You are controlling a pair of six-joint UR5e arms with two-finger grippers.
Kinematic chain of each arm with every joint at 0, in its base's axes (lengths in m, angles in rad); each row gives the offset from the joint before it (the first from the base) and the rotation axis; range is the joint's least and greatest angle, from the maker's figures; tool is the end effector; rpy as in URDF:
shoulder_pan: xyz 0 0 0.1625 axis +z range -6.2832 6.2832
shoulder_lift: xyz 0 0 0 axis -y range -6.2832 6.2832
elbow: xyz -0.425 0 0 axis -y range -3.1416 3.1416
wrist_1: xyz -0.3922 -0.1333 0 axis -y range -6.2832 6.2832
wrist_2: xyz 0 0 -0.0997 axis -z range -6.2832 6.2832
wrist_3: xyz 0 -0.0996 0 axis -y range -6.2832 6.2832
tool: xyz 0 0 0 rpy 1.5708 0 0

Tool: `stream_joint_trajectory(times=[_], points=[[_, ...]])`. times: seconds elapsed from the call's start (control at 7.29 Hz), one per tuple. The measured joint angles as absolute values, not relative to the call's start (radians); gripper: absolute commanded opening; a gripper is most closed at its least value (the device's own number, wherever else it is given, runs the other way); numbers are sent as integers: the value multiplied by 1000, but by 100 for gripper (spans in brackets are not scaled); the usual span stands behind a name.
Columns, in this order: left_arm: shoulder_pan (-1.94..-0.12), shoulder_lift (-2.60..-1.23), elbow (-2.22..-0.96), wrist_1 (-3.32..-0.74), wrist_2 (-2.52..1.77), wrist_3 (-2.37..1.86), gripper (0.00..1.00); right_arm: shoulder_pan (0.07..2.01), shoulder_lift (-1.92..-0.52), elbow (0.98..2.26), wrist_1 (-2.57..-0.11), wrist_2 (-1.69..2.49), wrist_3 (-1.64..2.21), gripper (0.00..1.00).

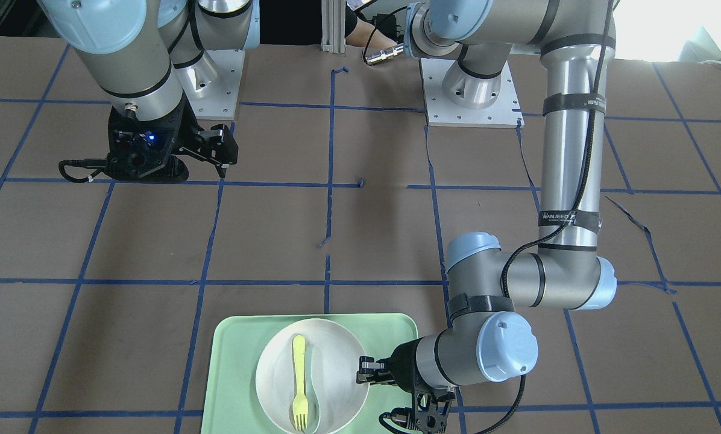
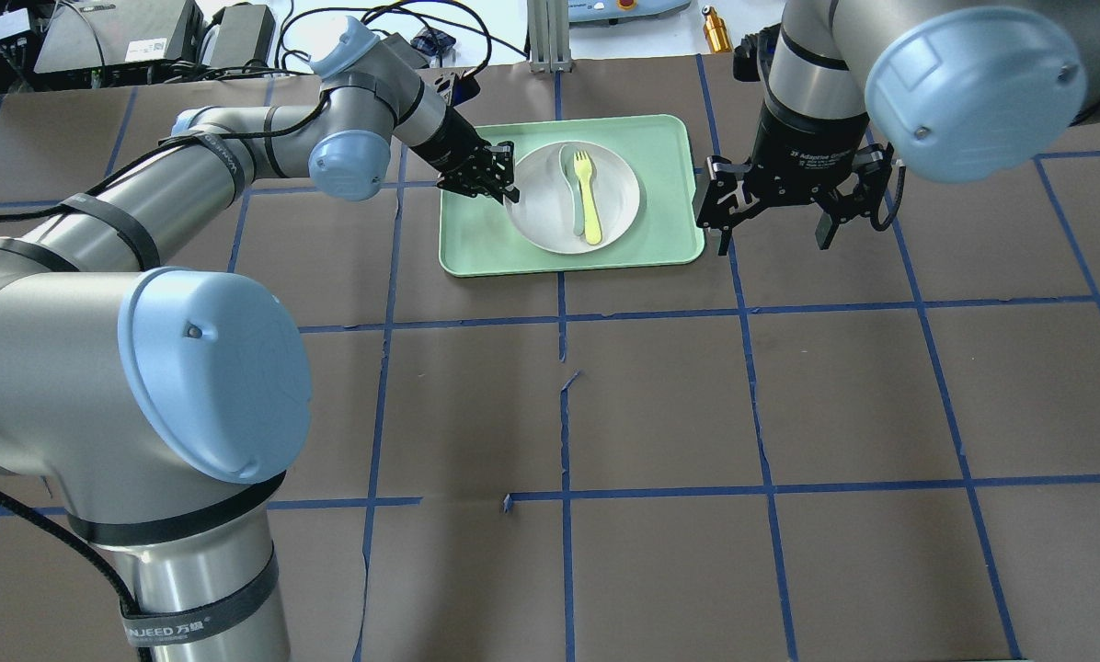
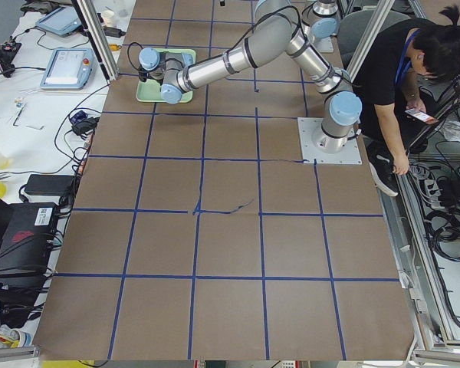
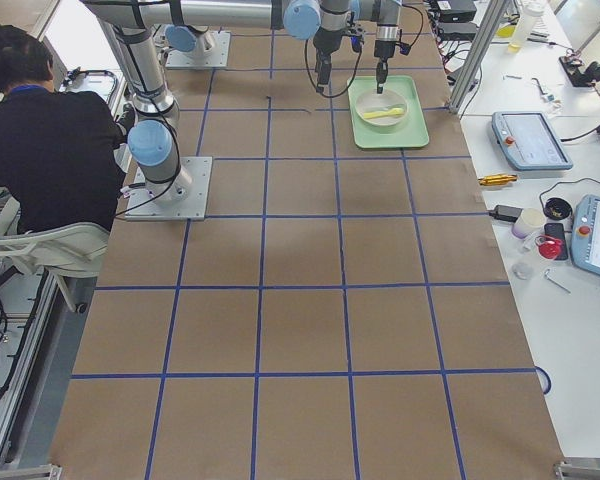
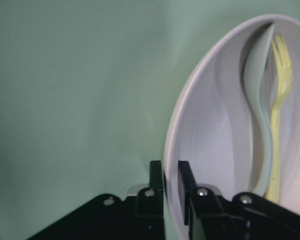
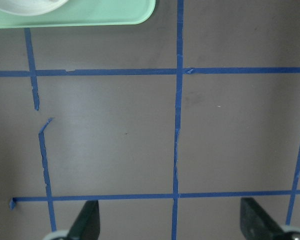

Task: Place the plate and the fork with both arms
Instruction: 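Release the plate and lift the left gripper while the right gripper moves over the plate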

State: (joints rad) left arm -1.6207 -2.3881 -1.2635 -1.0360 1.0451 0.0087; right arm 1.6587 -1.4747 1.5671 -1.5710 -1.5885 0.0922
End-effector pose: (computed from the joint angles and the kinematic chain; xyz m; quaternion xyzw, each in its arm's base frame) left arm -0.2207 -0.7440 0.1782 -0.0315 -0.9651 0.0066 0.2600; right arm 0.1768 -0.5079 0.4410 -0.0017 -0.9989 -0.0451 0.0130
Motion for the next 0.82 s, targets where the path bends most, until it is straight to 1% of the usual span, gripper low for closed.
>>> stream_joint_trajectory(times=[0.14,0.27,0.41,0.55,0.69,0.82], points=[[-1618,-2365,-1264,-1033,1061,14,100,1659,-1451,1561,-1630,-1588,100,100],[-1612,-2329,-1267,-1047,1132,48,100,1660,-1409,1555,-1707,-1588,105,88],[-1602,-2282,-1275,-1089,1254,114,100,1662,-1350,1546,-1810,-1588,107,80],[-1583,-2237,-1291,-1141,1343,178,100,1665,-1285,1521,-1900,-1584,118,73],[-1557,-2194,-1326,-1173,1384,222,100,1673,-1209,1469,-1965,-1556,153,67],[-1540,-2163,-1364,-1180,1398,247,100,1687,-1125,1404,-2010,-1516,208,64]])
